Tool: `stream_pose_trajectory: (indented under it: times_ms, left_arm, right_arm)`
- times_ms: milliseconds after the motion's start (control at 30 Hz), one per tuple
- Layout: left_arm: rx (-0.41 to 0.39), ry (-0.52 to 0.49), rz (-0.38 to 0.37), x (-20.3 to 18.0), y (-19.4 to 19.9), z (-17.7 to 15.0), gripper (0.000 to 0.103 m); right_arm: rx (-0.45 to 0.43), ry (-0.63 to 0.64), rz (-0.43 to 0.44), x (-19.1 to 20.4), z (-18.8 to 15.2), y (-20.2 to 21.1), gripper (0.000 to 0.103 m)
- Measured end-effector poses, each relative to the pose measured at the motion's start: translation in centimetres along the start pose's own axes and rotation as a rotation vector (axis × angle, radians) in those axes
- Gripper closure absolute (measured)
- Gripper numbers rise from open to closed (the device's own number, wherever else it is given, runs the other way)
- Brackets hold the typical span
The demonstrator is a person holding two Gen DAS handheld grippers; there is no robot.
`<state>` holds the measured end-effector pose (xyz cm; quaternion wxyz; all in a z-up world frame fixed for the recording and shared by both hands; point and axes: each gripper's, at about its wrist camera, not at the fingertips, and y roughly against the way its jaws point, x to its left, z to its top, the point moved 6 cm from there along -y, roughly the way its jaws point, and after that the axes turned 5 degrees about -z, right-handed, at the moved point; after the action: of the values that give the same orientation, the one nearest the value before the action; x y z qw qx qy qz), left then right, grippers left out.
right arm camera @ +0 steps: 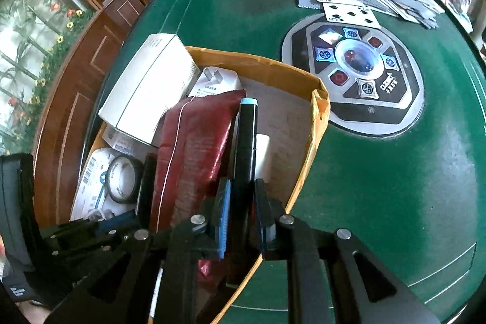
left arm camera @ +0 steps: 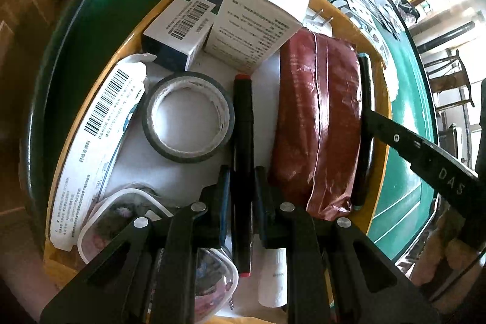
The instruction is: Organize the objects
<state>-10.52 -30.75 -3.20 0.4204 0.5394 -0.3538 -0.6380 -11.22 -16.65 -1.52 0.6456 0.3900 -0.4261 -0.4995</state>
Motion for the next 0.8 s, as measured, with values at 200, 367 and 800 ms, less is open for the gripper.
stream_pose_trajectory:
  times_ms: [200,367,800]
  left_arm:
    - [-0.006,0.015,0.008,-0.1,-0.1,0.1,0.089]
    - [-0.020,0.046,0.008,-0.2,-0.1,0.1,0.085]
    - [-0.128,0.062,0.104,-1.9,3.5,-1.5,0.019]
  right_arm:
    - [-0.005,0.029,-0.006,0.2,-0.1,0.3,0.088]
    - [-0.012,0.053,0.000,0.4,-0.2,0.7,0.088]
    - [-0.052,0.057,0.105,-0.5,-0.7,4.0,0.043]
